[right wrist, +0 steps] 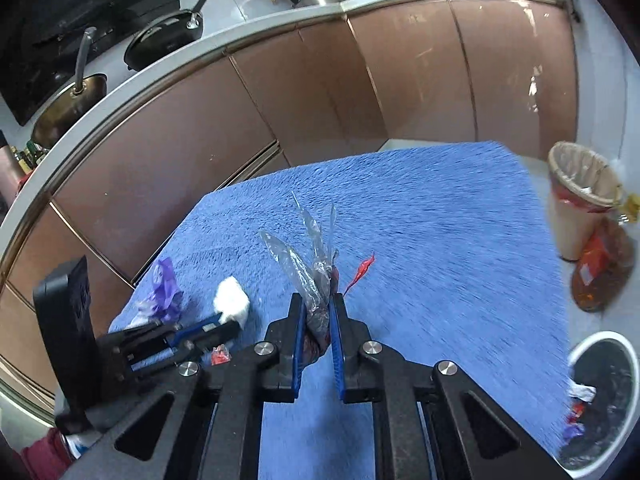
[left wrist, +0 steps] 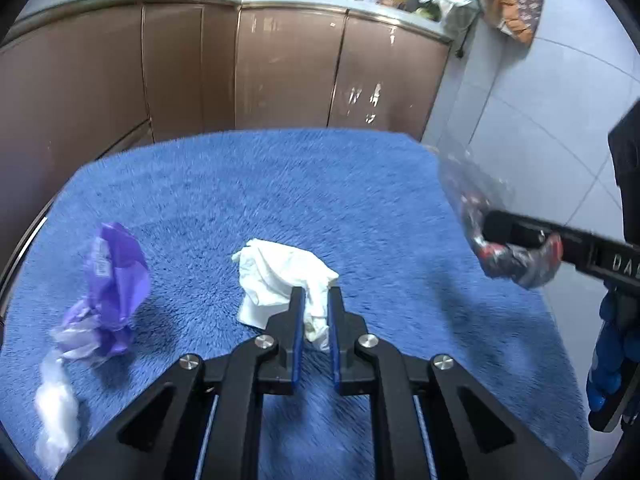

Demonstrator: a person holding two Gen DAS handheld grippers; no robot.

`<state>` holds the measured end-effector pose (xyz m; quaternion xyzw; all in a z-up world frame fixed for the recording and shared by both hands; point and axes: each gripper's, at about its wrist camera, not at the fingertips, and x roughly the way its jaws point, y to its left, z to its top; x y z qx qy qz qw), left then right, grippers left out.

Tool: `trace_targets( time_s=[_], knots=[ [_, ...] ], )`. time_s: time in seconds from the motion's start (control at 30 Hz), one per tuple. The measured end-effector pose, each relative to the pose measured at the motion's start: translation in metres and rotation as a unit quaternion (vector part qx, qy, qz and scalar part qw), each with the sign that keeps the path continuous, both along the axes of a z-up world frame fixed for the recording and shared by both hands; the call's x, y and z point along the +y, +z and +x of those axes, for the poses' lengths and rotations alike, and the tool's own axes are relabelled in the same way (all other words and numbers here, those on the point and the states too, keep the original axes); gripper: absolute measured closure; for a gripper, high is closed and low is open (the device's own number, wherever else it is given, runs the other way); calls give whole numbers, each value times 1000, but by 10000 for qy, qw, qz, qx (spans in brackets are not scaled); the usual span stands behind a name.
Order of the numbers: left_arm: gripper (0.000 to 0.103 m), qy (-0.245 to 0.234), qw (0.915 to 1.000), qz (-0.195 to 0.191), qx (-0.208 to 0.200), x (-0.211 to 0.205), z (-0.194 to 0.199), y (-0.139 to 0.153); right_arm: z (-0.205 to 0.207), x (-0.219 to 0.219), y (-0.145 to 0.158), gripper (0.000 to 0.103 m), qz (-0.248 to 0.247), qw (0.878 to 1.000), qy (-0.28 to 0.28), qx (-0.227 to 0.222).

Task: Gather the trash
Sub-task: 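Grasp the white napkin with the left tool while the right tool grasps the clear bag, then carry the napkin and clear bag to the white bin and open both tools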

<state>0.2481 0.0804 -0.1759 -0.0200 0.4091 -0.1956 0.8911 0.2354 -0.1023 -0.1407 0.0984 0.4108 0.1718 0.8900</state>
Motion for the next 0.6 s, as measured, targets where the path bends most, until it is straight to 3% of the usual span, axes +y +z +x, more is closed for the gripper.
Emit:
trace_targets(
  time_s=[0.43,0.6],
  knots=[
    [93,-222,9984,96,-519,-7,-75,62,-95,-32,48,92,26,9979,-196,-623],
    [93,-471,9968,163,-629,-39,-89,79,-122,-58,60,92,107,9958,-411,-806]
  ],
)
